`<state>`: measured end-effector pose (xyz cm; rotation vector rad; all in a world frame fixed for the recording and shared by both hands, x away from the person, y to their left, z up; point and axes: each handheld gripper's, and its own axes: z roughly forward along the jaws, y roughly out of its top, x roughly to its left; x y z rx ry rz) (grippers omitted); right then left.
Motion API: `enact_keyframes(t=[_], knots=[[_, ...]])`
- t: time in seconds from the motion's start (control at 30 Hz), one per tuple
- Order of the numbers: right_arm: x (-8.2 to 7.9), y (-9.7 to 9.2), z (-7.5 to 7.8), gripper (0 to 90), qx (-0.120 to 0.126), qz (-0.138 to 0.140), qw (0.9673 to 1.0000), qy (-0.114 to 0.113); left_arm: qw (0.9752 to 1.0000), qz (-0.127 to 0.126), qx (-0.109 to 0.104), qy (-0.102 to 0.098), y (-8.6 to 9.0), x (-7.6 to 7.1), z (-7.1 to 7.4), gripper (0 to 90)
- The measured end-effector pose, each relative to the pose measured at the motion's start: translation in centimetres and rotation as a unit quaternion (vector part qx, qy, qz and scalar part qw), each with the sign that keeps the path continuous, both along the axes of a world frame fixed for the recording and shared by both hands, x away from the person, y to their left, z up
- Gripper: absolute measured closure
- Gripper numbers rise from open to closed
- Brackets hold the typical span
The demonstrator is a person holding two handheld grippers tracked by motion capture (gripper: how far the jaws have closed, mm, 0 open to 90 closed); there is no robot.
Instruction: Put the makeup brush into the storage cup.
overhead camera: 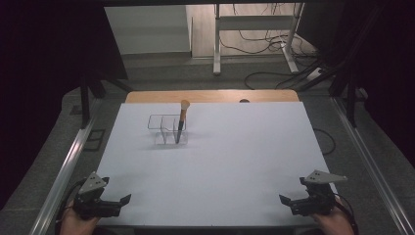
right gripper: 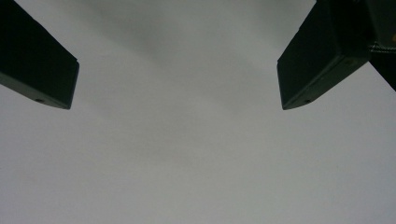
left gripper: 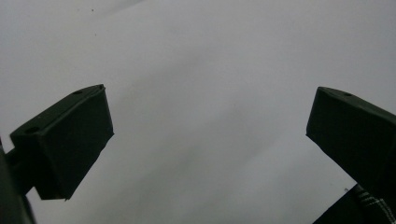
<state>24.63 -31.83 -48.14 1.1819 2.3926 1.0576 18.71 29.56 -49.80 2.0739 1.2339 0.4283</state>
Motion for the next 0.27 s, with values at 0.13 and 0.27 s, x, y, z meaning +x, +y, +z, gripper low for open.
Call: enact_keyframes(t=[0.13, 0.27], knots=[[-0.01, 0.02, 0.01, 0.0, 0.0, 0.0, 1.0, 0.001, 1.0, -0.001, 0.001, 0.005, -0.06, -0.02, -0.15, 0.7], [0.02, -0.02, -0.03, 0.0, -0.001, 0.001, 1.0, 0.0, 1.0, -0.003, 0.002, 0.006, -0.23, 0.05, -0.12, 0.6]])
